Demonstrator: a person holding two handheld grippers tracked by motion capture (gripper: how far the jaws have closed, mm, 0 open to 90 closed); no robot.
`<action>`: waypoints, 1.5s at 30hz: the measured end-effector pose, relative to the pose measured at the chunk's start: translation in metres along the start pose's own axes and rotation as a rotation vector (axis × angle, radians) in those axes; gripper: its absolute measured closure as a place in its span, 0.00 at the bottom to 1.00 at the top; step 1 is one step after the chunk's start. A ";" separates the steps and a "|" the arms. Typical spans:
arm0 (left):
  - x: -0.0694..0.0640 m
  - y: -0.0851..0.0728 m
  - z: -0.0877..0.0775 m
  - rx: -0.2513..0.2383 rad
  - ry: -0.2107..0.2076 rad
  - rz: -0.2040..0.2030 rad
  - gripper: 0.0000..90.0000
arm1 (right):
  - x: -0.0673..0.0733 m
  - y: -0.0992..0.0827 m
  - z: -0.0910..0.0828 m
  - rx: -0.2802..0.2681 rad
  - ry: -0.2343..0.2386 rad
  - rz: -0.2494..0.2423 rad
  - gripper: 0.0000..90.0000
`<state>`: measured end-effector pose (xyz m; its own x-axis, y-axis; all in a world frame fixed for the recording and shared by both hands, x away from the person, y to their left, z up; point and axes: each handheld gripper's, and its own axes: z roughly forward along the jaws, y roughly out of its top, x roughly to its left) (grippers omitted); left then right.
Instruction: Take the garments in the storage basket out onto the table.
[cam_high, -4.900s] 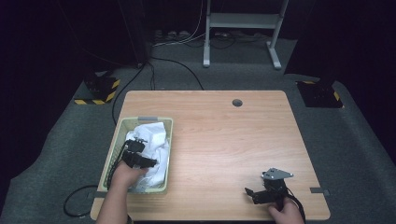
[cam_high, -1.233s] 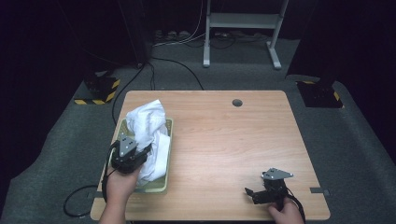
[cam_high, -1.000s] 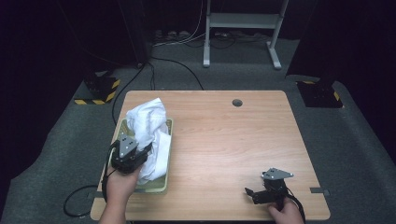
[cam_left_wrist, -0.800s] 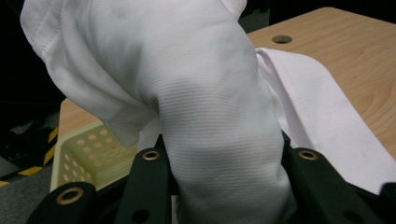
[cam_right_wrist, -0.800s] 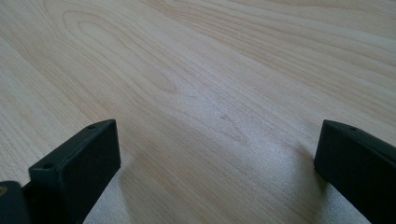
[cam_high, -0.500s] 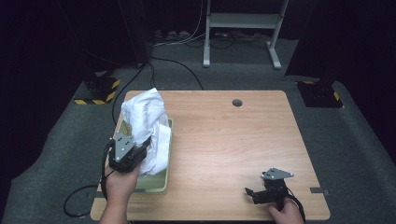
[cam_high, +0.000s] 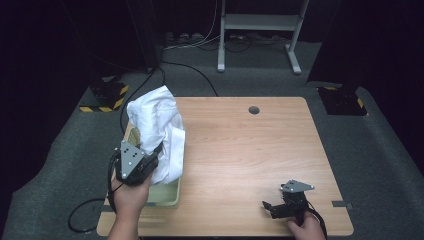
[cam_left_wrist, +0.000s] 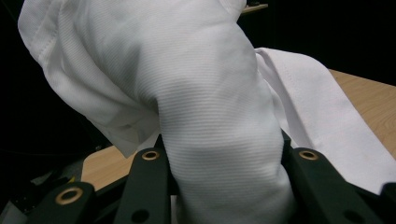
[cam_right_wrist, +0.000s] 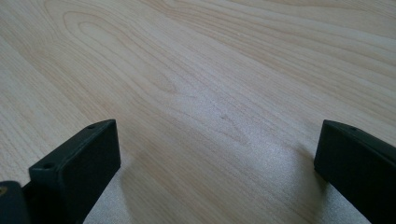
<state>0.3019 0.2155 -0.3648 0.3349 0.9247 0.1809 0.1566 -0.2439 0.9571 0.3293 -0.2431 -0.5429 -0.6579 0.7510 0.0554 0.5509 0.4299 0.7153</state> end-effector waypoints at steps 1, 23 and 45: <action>-0.001 0.001 0.000 -0.003 -0.002 0.001 0.71 | 0.000 0.000 0.000 0.000 0.000 0.000 0.00; -0.014 0.003 0.003 -0.021 -0.027 -0.003 0.71 | 0.000 0.000 0.000 0.000 0.001 0.000 0.00; -0.048 0.021 0.016 -0.052 -0.089 0.019 0.70 | 0.000 0.000 0.000 -0.001 0.002 0.001 0.00</action>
<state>0.3039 0.1616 -0.3569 0.4192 0.8898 0.1802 0.1018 -0.2433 0.9646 0.3294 -0.2434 -0.5429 -0.6582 0.7507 0.0572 0.5509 0.4284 0.7162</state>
